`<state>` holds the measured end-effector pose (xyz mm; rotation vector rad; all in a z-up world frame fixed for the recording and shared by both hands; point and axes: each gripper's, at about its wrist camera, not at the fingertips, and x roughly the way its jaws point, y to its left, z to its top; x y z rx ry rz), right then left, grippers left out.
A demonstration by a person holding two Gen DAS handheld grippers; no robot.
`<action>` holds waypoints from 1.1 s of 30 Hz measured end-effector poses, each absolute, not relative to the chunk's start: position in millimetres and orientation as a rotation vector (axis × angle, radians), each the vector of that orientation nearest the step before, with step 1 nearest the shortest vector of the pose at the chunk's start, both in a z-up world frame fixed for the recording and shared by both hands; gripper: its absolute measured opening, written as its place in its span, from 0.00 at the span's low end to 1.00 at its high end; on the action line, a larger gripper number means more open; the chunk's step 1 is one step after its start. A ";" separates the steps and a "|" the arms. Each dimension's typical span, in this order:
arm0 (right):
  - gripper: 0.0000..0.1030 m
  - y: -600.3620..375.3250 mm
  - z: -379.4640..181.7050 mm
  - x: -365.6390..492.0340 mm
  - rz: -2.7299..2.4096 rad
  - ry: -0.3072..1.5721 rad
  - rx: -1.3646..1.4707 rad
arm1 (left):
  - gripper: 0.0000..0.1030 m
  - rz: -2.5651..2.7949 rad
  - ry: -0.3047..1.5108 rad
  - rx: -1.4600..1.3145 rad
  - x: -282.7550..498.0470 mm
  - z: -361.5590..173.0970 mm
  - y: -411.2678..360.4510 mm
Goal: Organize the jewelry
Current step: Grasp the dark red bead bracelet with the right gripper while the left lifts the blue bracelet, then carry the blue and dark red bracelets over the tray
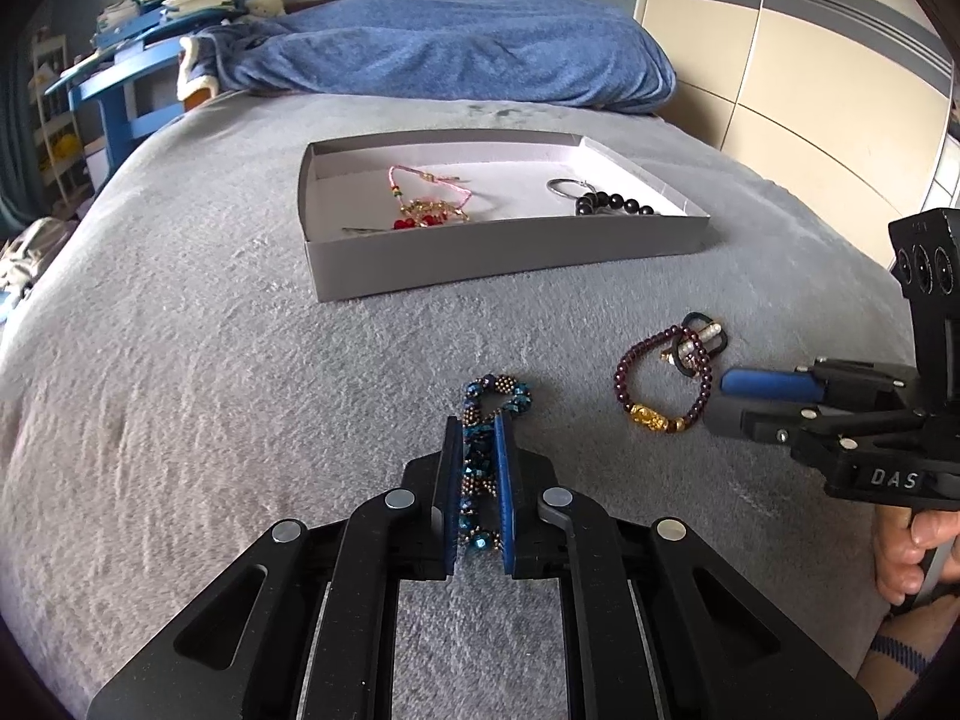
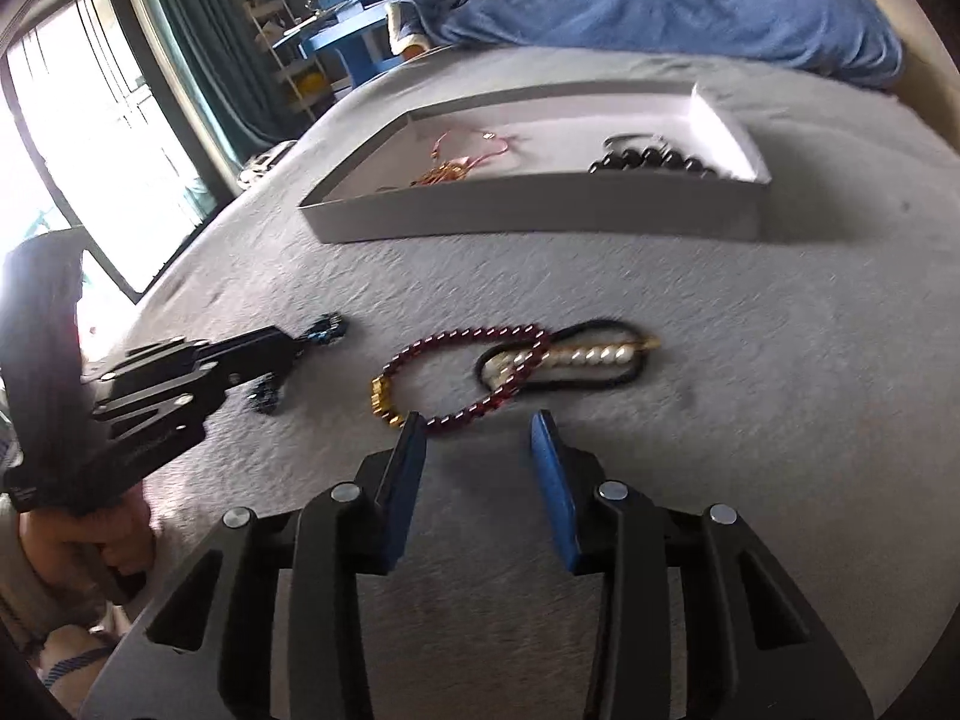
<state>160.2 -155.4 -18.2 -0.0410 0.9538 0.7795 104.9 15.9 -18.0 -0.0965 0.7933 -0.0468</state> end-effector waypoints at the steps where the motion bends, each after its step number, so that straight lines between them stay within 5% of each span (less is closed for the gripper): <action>1: 0.36 -156.4 -18.9 160.4 0.791 0.965 -0.028 | 0.11 -0.048 0.795 -0.096 105.4 -18.1 15.6; 9: 0.36 -145.3 -25.5 179.0 0.841 1.045 0.095 | 0.18 -0.056 0.845 -0.108 112.5 -24.5 17.2; 11: 0.18 -141.6 -26.2 180.6 0.836 1.046 0.099 | 0.20 -0.054 0.853 -0.106 113.4 -25.4 17.0; 14: 0.07 -145.3 -27.0 181.4 0.832 1.050 0.117 | 0.20 -0.051 0.857 -0.098 113.3 -26.3 15.8; 33: 0.05 -153.6 23.5 173.5 0.834 0.853 0.043 | 0.13 -0.104 0.739 -0.078 99.1 0.4 13.7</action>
